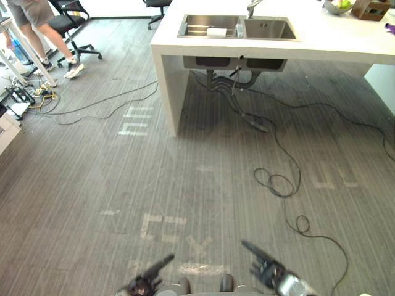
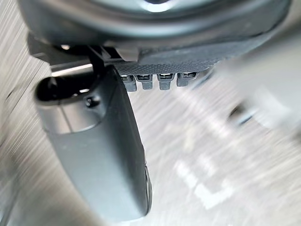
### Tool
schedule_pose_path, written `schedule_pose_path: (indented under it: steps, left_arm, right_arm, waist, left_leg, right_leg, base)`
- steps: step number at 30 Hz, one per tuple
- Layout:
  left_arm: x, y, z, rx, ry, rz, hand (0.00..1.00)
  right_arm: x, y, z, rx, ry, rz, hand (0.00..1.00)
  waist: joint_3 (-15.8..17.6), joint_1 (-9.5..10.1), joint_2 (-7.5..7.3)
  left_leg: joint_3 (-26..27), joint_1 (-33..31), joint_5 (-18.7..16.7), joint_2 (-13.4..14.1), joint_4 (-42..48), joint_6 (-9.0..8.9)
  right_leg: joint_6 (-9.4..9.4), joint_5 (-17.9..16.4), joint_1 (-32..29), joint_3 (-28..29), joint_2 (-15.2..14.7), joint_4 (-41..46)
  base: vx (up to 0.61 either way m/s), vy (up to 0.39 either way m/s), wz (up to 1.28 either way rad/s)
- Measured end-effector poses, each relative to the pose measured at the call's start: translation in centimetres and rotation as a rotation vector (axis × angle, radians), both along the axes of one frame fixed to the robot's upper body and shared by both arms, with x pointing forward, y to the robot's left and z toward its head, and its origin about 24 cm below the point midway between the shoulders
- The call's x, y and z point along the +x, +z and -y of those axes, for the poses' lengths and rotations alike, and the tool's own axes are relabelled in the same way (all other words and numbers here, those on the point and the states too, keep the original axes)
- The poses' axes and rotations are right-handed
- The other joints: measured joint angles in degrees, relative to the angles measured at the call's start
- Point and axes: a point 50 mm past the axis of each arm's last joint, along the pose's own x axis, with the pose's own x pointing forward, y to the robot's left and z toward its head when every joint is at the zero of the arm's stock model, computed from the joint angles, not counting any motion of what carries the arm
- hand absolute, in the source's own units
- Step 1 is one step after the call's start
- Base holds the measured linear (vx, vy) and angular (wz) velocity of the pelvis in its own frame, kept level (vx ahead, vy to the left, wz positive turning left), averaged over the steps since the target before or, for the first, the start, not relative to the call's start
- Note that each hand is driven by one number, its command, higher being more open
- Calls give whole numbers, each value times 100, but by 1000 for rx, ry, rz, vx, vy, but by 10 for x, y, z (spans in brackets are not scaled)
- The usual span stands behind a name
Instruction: Walk over to the sink, pick up the cup, carry it to the dishwasher, place the cup inside the dishwasher, then close the dishwasher door
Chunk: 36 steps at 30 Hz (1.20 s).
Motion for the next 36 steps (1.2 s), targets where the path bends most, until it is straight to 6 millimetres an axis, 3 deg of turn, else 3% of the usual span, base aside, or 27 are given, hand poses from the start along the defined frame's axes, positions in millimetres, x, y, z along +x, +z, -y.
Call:
schedule_pose_path:
  steps: [2, 4, 7, 11, 18, 21, 27, 29, 36]
  left_arm:
    - [31, 11, 14, 5, -90, 100, 100]
    - [46, 17, 20, 51, -183, 134, 100]
    - [52, 19, 20, 159, -297, 132, 100]
    - [43, 13, 15, 344, -396, 48, 100]
    - [33, 10, 0, 649, -481, -52, 100]
    - [20, 5, -6, 742, -492, -108, 100]
    - [-11, -6, -7, 712, -473, -178, 100]
    - [-23, -11, -5, 619, -387, -191, 100]
    - [-35, -16, 4, 439, -204, -162, 100]
  right_arm:
    - [30, 15, -4, -31, 87, 90, 100]
    - [40, 21, -6, -67, 160, 116, 100]
    - [39, 20, -6, -124, 241, 97, 100]
    - [26, 12, -1, -189, 305, 31, 100]
    - [24, 12, 4, -284, 339, 51, 100]
    - [19, 10, 5, -306, 345, 62, 100]
    - [-9, -2, 6, -284, 337, 4, 100]
    - [-26, -10, 5, -269, 330, -38, 100]
    - [-63, -23, -8, -184, 266, -113, 100]
  waist:
    - [6, 3, 3]
    - [10, -6, 4]
    - [105, -22, 6]
    - [167, -25, 6]
    - [166, -33, 7]
    - [163, -29, 9]
    - [158, -19, 9]
    - [154, -18, 6]
    - [85, -19, -19]
  left_leg:
    - [8, 8, 51, -21, -37, 48]
    - [8, 65, 81, -29, -96, 62]
    - [7, 181, 89, -32, -168, 61]
    - [-26, 198, 91, -34, -202, 64]
    - [-55, 270, 89, -46, -201, 61]
    - [-50, 307, 87, -62, -196, 59]
    - [13, 342, 80, -87, -190, 71]
    - [24, 348, 80, -89, -189, 76]
    - [56, 378, 72, -84, -167, 96]
  right_leg:
    - [-1, 62, 15, -3, -11, -50]
    - [2, 65, 46, -18, -16, -56]
    - [4, 63, 148, -32, -13, -95]
    - [34, 44, 168, -90, -13, -108]
    - [145, -30, 248, -162, -39, -48]
    - [169, -48, 262, -160, -65, 11]
    - [156, -43, 261, -105, -94, 49]
    - [143, -35, 262, -99, -95, 49]
    - [131, -27, 268, -66, -94, 101]
  base:
    - [-88, 27, -1]
    - [-65, 26, 1]
    - [-11, 8, 0]
    - [12, 8, 3]
    - [-1, 20, 6]
    - [-27, 19, 0]
    - [-28, 24, -4]
    - [-11, 8, -2]
    - [-5, 7, -2]
